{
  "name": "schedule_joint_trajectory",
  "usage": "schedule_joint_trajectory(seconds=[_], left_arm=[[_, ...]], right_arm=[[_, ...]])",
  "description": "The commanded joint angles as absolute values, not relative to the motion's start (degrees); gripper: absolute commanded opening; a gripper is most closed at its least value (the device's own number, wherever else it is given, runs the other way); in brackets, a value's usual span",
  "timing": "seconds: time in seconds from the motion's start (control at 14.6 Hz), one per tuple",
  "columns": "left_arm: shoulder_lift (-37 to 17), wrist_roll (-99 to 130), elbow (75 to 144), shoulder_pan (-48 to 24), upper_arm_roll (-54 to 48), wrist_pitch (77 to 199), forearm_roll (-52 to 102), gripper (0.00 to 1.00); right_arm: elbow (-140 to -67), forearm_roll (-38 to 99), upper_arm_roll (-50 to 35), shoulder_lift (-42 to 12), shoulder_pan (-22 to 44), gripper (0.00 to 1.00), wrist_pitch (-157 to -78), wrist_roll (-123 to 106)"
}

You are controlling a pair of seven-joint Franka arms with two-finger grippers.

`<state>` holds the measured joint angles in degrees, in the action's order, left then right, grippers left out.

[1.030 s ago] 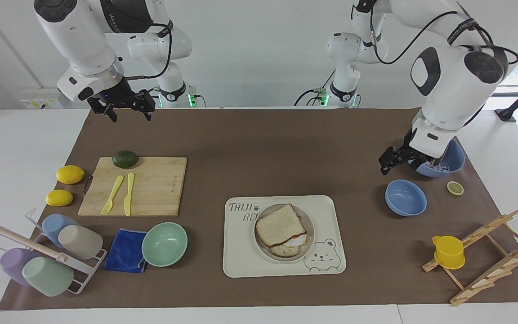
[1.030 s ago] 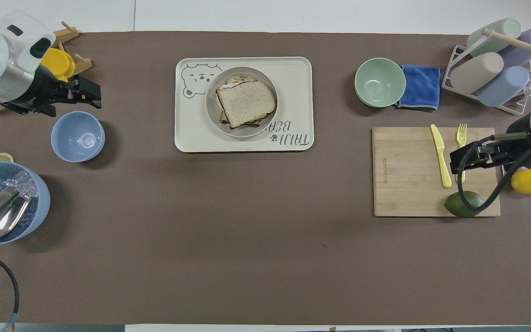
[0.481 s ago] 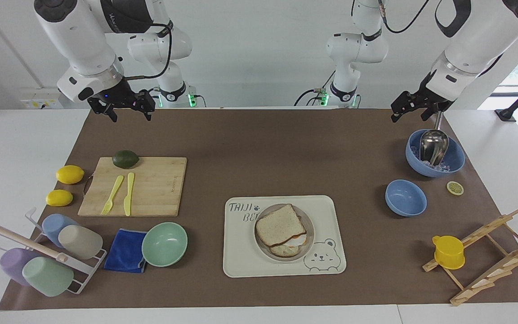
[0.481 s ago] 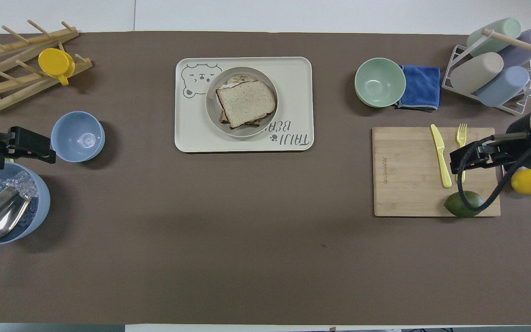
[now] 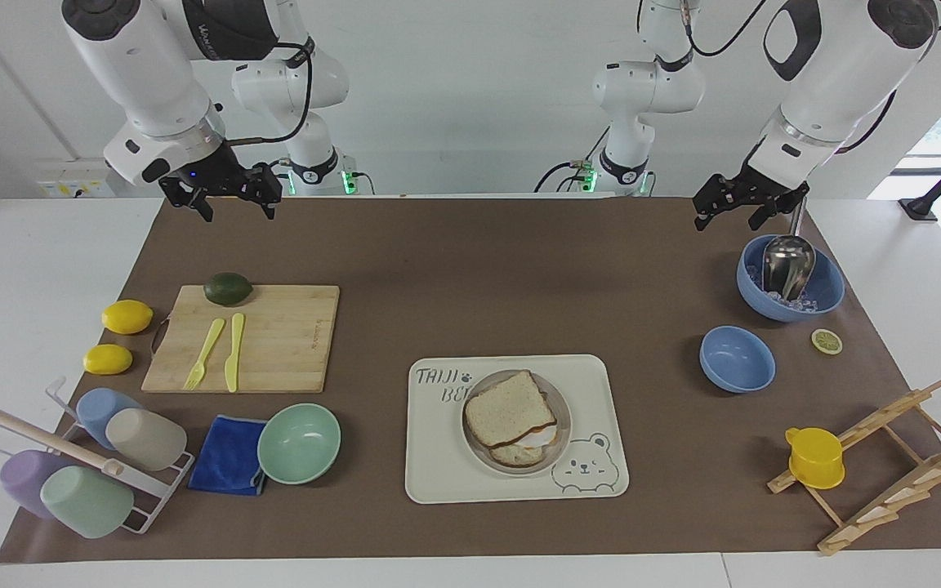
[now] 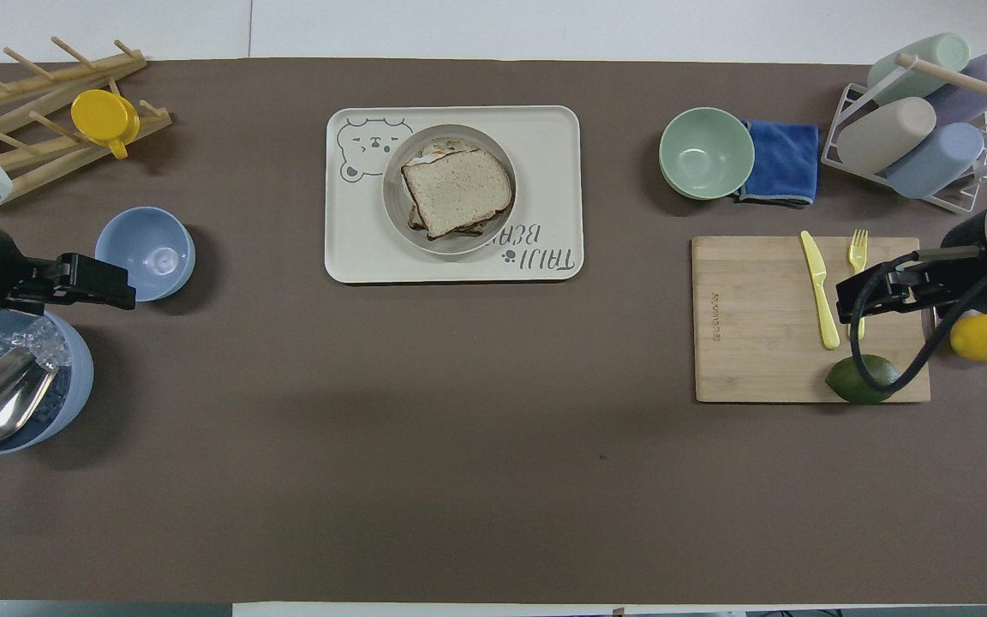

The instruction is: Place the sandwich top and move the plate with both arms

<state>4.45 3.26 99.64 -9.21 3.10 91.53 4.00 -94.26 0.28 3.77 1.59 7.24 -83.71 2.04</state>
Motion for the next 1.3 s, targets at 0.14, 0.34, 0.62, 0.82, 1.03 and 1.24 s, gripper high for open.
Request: schedule_joint_trajectory(seconds=[0.14, 0.34, 0.62, 0.82, 1.03, 1.24], left_arm=[[3.69, 1.14, 97.67, -6.25, 0.71, 92.2, 2.81, 1.0], [3.6, 0.7, 97.38, -6.07, -0.69, 91.41, -0.09, 1.0], [4.04, 1.23, 97.38, -5.36, -1.49, 91.49, 0.0, 1.0], [4.57, 1.32, 97.73, -5.27, -1.41, 91.58, 0.09, 1.0], [4.57, 0.79, 97.73, -5.27, -1.32, 92.19, 0.09, 1.0], [4.57, 1.05, 97.65, -5.27, -1.23, 92.37, 0.09, 1.0]], right_arm=[[-94.48, -0.26, 3.34, 2.46, 6.5, 1.0, -83.23, 0.44], [-94.48, -0.26, 3.34, 2.46, 6.42, 1.0, -83.5, 0.61], [-94.48, -0.09, 3.25, 2.46, 6.68, 1.0, -83.67, 0.53], [-94.48, -0.09, 3.25, 2.37, 6.59, 1.0, -84.11, 0.53], [-94.48, -0.09, 3.25, 2.37, 6.68, 1.0, -84.11, 0.53], [-94.48, -0.09, 3.25, 2.37, 6.77, 1.0, -84.2, 0.53]])
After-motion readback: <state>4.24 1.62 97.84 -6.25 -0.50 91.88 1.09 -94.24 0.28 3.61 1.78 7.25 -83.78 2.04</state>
